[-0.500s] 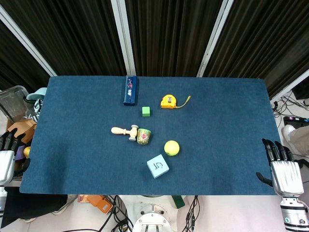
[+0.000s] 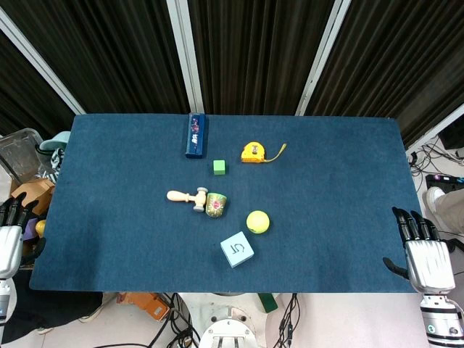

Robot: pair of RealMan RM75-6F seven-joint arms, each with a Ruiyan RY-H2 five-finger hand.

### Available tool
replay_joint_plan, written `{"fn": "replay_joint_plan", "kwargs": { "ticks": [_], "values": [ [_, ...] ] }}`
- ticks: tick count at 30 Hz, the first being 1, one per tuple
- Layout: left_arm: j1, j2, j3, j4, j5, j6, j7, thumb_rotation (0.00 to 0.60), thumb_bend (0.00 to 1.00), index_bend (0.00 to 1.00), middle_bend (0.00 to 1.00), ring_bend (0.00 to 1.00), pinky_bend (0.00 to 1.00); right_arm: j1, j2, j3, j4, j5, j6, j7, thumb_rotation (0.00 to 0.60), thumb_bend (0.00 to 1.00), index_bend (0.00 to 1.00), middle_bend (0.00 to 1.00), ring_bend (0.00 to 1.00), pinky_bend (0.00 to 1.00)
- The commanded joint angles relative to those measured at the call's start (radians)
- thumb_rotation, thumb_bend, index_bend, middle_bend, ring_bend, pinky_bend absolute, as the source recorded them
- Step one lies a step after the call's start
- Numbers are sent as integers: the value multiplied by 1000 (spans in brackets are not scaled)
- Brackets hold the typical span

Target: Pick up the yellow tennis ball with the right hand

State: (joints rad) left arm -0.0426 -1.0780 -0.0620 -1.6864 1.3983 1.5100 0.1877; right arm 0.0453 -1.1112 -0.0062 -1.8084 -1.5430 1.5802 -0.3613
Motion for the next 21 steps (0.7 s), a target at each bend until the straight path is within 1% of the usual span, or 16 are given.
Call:
{"fn": "replay_joint_plan", "kwargs": {
  "ticks": [1, 7, 10, 12, 15, 16, 19, 21],
  "values": [
    [0, 0, -1, 0, -1, 1, -1, 600, 281, 139, 0, 0, 112, -1, -1, 2, -1, -2, -2, 0, 600, 156, 0, 190, 164, 215],
    [2, 1, -4, -2, -11, -1, -7, 600, 281, 139, 0, 0, 112, -4, -4, 7, -5, -15, -4, -2, 600, 156, 0, 190, 164, 215],
    [2, -1, -4, -7, -11, 1, -4, 600, 280, 139, 0, 0, 111, 17, -16, 13, 3, -22, -39, 8, 600, 156, 0, 190, 163, 213],
    [2, -2, -2, -6, -7, 1, 3, 600, 281, 139, 0, 0, 112, 56, -29, 27, 15, -17, -97, 41, 600, 156, 0, 190, 163, 214],
    [3, -1, -1, -5, -5, 3, 4, 600, 280, 139, 0, 0, 111, 141, -37, 56, 30, 17, -234, 79, 600, 156, 0, 190, 161, 218],
    [3, 0, -2, -4, -6, 4, 3, 600, 280, 139, 0, 0, 112, 179, -41, 72, 35, 36, -291, 83, 600, 156, 0, 190, 161, 220],
    [4, 1, -5, -3, -13, 2, -2, 600, 281, 139, 0, 0, 112, 260, -65, 109, 53, 79, -402, 76, 600, 156, 0, 190, 161, 222],
    [4, 2, -6, -3, -15, 1, -3, 600, 281, 139, 0, 0, 112, 318, -97, 134, 74, 109, -476, 76, 600, 156, 0, 190, 163, 223]
  ]
}}
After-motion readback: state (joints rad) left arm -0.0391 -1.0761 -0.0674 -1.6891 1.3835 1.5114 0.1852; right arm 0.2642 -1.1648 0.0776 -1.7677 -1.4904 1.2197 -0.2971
